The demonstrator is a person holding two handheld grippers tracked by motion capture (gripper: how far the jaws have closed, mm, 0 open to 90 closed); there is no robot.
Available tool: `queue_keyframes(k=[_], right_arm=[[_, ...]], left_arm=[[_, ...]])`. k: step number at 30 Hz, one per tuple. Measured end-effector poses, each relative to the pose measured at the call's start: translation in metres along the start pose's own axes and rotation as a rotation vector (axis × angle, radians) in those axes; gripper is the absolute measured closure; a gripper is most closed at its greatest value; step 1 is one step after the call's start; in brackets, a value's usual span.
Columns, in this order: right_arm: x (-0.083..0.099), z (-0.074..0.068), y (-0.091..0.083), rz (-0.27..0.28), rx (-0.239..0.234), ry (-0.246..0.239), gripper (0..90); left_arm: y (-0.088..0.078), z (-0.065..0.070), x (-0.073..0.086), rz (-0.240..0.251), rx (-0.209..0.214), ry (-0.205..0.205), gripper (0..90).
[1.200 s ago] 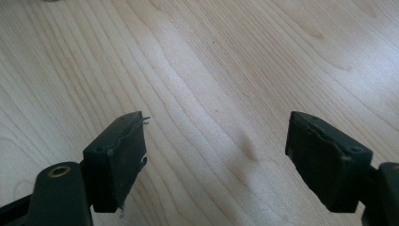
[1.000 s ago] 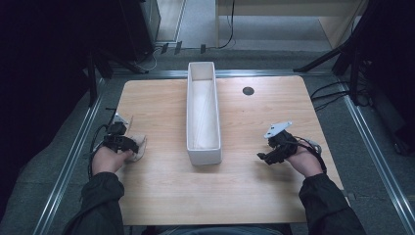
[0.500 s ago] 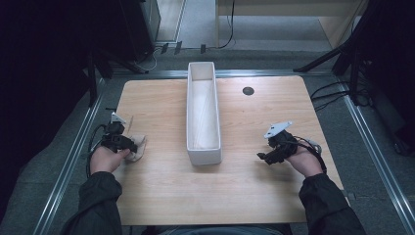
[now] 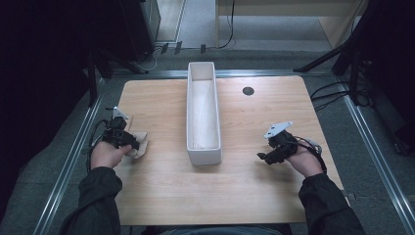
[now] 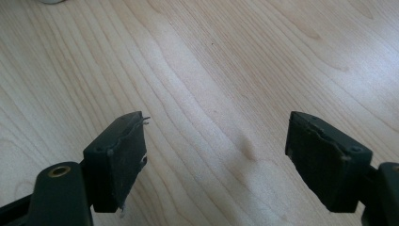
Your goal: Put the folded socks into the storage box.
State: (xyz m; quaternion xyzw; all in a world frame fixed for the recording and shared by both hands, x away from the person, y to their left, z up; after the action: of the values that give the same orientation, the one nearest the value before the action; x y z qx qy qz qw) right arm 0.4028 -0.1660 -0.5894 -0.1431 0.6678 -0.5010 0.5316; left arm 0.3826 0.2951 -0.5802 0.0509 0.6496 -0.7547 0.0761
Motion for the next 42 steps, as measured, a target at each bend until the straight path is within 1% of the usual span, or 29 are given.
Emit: queue_keyframes(k=[1,3,6,9,14,16,19,21,23,24,26,30,32,34,40,42], right_arm=[[0.000,0.000,0.000,0.000,0.000,-0.001,20.9],[0.001,0.000,0.000,0.000,-0.001,-0.003,20.9],[0.001,-0.001,-0.001,0.000,-0.001,0.002,20.9],[0.001,-0.001,-0.001,0.000,-0.002,0.002,20.9],[0.001,0.000,-0.002,0.004,-0.002,0.006,20.9],[0.001,0.001,-0.002,0.007,0.000,0.006,20.9],[0.001,0.001,-0.002,0.009,0.000,0.007,20.9],[0.001,0.001,-0.002,0.009,0.001,0.008,20.9],[0.001,0.001,-0.002,0.009,0.000,0.009,20.9],[0.001,0.001,-0.002,0.009,0.000,0.009,20.9],[0.001,0.001,-0.002,0.007,0.000,0.008,20.9],[0.002,0.001,-0.002,0.004,-0.001,0.006,20.9],[0.001,0.000,-0.002,0.005,-0.004,0.009,20.9],[0.001,0.000,-0.002,0.004,-0.004,0.007,20.9],[0.001,0.000,-0.001,0.004,-0.006,0.005,20.9],[0.002,0.000,-0.001,0.004,-0.006,0.004,20.9]], left_arm=[[-0.003,0.002,-0.001,-0.015,-0.005,-0.015,67.3],[-0.008,0.005,-0.005,-0.016,-0.015,-0.015,67.3],[-0.014,0.011,-0.009,-0.021,-0.011,-0.007,67.3],[-0.019,0.017,-0.013,-0.030,-0.017,0.005,67.3],[-0.027,0.030,-0.024,-0.025,-0.016,0.019,67.2],[-0.030,0.035,-0.029,-0.022,-0.011,0.025,67.2],[-0.035,0.048,-0.036,-0.021,0.002,0.042,67.2],[-0.038,0.054,-0.038,-0.036,-0.002,0.060,67.2],[-0.041,0.060,-0.042,-0.025,0.005,0.062,67.2],[-0.043,0.064,-0.043,-0.022,0.017,0.064,67.2],[-0.045,0.072,-0.045,-0.023,0.030,0.080,67.2],[-0.049,0.085,-0.052,-0.012,0.037,0.089,67.0],[-0.051,0.091,-0.054,-0.015,0.040,0.096,67.0],[-0.053,0.099,-0.057,-0.008,0.056,0.101,66.8],[-0.057,0.119,-0.063,-0.007,0.062,0.135,66.7],[-0.058,0.124,-0.065,-0.005,0.068,0.139,66.7]])
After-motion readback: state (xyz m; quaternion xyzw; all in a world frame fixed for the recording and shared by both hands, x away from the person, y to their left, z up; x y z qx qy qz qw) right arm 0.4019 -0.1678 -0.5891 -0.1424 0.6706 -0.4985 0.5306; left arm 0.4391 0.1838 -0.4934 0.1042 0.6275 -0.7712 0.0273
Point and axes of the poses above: each handheld gripper's, and its own axes: y roughly forward along the jaws, x roughly out of its underside, z roughly to its right, the point moved 10 cm from there along y, roughly forward along the jaws, and after that the axes turned 3 degrees about -x, right-handed, at the moved point
